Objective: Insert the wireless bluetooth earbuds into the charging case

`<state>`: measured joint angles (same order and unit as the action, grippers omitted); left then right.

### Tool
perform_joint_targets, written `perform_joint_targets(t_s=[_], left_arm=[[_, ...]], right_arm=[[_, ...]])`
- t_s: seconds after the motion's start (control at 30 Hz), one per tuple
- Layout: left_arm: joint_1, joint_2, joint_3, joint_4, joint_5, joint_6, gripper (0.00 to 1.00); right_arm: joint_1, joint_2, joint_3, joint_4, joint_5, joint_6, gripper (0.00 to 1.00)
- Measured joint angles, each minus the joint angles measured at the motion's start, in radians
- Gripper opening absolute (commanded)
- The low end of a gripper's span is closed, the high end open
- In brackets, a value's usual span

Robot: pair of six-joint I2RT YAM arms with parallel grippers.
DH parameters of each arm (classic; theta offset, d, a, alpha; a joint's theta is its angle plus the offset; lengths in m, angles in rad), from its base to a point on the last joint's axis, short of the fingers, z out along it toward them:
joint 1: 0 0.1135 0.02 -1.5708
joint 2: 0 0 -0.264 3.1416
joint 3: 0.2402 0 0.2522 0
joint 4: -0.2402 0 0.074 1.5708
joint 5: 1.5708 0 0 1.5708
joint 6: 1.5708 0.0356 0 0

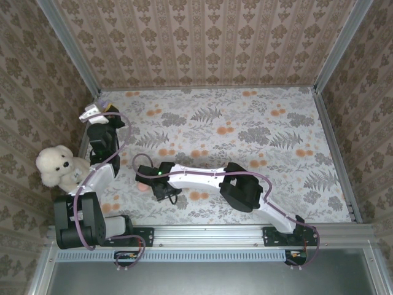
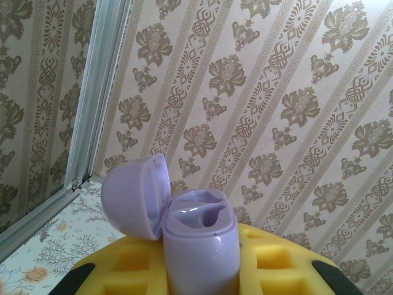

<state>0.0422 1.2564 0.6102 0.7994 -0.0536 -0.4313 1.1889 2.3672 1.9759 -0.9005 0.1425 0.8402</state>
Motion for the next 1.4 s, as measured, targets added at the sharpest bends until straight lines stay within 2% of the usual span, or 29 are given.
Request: perform_joint_targets(t_s=[0.4,0.8,1.13,1.4], left_arm=[[0.0,0.013,0.0,0.001,0.004,-0.023,0.0],[-0.029,0.027,0.0,0.002,0.023,-0.04,0.0],[-0.126,0.039,0.018,-0.011,0.048,-0.04,0.0],[-0.222,0.039,0.018,-0.057,0.058,-0.036,0.0]], right_arm=[[0.0,-0.003,-0.01,-0.019,0.029,-0.004,0.2],[-0.021,-0.136,-0.195,0.05,0.034,-0.026,0.16],[-0.158,-0.369,-0.396,0.147,0.033,-0.038,0.16],[-0.341,-0.391,-0.409,0.229,-0.006,-0.048,0.16]])
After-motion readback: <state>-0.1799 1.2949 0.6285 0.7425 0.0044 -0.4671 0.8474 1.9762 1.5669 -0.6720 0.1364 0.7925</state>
